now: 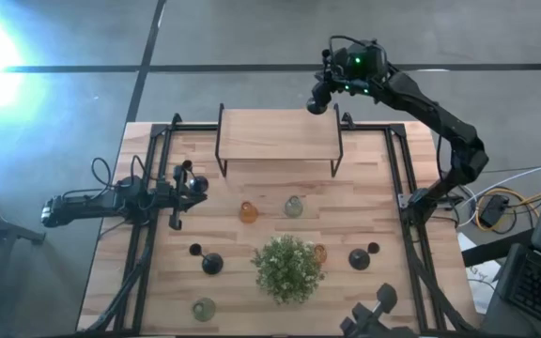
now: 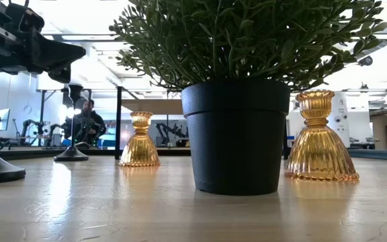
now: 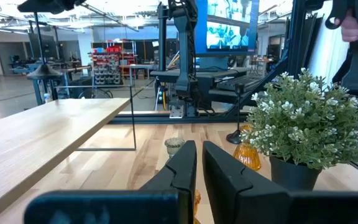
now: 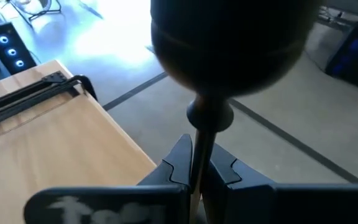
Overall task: Pick & Place candle stick holders
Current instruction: Put the right large black candle holder on the shelf
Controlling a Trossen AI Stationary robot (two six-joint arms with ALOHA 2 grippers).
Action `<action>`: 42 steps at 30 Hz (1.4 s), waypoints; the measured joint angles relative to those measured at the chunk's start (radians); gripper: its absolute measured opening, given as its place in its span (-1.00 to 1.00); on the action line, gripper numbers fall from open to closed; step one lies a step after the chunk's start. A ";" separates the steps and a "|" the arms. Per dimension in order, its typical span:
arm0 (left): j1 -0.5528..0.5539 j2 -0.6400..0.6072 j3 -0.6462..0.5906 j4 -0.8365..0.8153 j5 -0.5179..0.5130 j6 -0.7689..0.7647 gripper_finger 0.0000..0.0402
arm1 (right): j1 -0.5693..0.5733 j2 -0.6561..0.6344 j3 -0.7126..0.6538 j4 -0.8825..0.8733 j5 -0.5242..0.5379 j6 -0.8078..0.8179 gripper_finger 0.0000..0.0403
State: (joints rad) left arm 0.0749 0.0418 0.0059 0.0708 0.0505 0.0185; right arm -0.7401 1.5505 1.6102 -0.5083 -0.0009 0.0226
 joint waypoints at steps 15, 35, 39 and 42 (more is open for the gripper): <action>0.000 0.000 0.000 0.000 -0.063 -0.002 -0.84 | -0.028 -0.061 -0.208 0.115 -0.023 0.027 -0.96; 0.000 0.000 0.000 0.000 -0.063 -0.008 -0.84 | -0.062 -0.065 -0.269 0.140 -0.045 0.055 -0.96; 0.000 0.000 0.000 0.000 -0.063 -0.008 -0.84 | -0.063 -0.068 -0.270 0.136 -0.050 0.056 -0.95; 0.000 0.000 0.000 0.000 -0.063 -0.008 -0.84 | -0.063 -0.068 -0.264 0.122 -0.053 0.064 -0.87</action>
State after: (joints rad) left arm 0.0746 0.0422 0.0059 0.0708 -0.0128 0.0105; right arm -0.8032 1.4830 1.3459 -0.3862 -0.0543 0.0863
